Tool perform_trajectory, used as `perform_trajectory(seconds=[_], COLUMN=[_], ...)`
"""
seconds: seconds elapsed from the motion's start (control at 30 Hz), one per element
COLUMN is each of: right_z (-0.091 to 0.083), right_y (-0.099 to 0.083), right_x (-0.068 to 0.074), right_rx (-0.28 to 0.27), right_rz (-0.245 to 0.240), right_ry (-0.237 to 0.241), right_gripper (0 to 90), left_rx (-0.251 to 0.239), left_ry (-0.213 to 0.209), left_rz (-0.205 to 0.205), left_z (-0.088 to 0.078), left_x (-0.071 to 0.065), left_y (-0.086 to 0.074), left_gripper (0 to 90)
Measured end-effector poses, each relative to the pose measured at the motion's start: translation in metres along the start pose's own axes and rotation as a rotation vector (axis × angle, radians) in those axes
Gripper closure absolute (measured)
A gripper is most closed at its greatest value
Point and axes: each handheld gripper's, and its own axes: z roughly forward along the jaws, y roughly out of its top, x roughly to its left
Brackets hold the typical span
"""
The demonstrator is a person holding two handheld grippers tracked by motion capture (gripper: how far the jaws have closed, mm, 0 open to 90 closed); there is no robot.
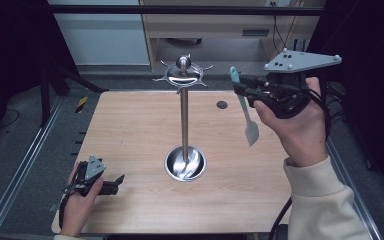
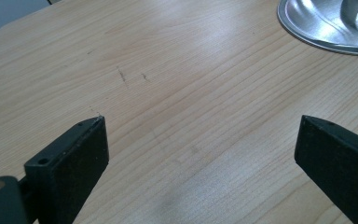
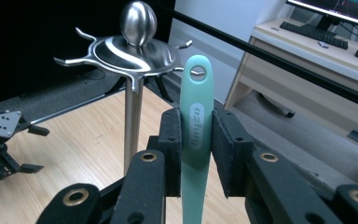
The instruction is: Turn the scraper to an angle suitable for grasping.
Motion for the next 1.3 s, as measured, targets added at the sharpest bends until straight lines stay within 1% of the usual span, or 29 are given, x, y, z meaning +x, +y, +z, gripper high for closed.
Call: perform_trajectory(seconds=[0.27,0.33,0.47,0.7,0.87,1.07,1.13,1.3], right_z=[-0.002,-0.003,-0.005,-0.007,-0.006,-0.004,-0.002,0.002], right_y=[0.002,0.003,0.004,0.005,0.004,0.001,-0.002,-0.007], right_x=[0.006,0.008,0.011,0.013,0.013,0.012,0.012,0.013], right_rx=[-0.023,-0.029,-0.039,-0.061,-0.077,-0.083,-0.090,-0.090], right_rz=[-0.006,-0.011,-0.018,-0.016,-0.004,0.009,0.018,0.024], right_ry=[0.008,0.017,0.018,0.018,0.015,0.014,0.017,0.021], right_gripper=[74.0,74.1,74.0,74.1,74.0,74.0,74.0,74.0], left_rx=[0.001,0.002,0.001,0.002,0.002,0.001,0.002,0.002], left_ry=[0.000,0.000,0.001,-0.001,0.000,0.000,0.000,0.000], left_rz=[0.002,0.001,0.001,0.002,0.003,0.001,0.002,0.003], left_z=[0.000,0.000,0.000,0.000,0.000,0.000,0.000,0.000], left_x=[0.000,0.000,0.000,0.000,0.000,0.000,0.000,0.000], left_y=[0.000,0.000,0.000,0.000,0.000,0.000,0.000,0.000], left_gripper=[2.7,2.7,2.7,2.7,2.7,2.7,2.7,2.7])
